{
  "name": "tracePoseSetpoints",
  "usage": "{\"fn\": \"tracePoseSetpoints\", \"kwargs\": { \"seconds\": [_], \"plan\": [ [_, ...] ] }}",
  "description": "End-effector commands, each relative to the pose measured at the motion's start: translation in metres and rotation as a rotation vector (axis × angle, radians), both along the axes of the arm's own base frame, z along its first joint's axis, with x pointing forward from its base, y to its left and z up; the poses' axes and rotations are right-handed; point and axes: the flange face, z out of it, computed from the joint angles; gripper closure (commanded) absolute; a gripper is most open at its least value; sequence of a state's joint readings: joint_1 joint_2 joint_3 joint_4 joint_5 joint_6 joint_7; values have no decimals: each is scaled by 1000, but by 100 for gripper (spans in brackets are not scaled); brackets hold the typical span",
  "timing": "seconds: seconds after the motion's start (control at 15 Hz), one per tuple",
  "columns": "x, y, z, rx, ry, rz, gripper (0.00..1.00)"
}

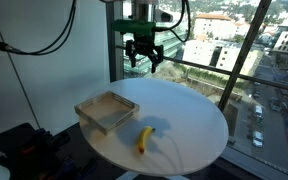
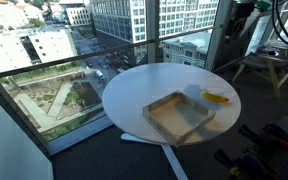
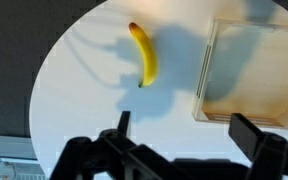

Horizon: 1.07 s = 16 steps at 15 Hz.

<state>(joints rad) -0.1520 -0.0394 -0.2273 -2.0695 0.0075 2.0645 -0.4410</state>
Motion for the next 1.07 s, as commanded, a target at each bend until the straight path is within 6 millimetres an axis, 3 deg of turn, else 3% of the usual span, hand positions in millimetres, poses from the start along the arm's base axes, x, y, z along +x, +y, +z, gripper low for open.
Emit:
{"fn": "tracePoseSetpoints", "kwargs": {
  "seconds": [0.0, 1.0],
  "plan": [
    [12, -1, -8, -14, -16, 32, 0],
    [35, 7, -85, -30, 14, 74, 0]
  ]
}}
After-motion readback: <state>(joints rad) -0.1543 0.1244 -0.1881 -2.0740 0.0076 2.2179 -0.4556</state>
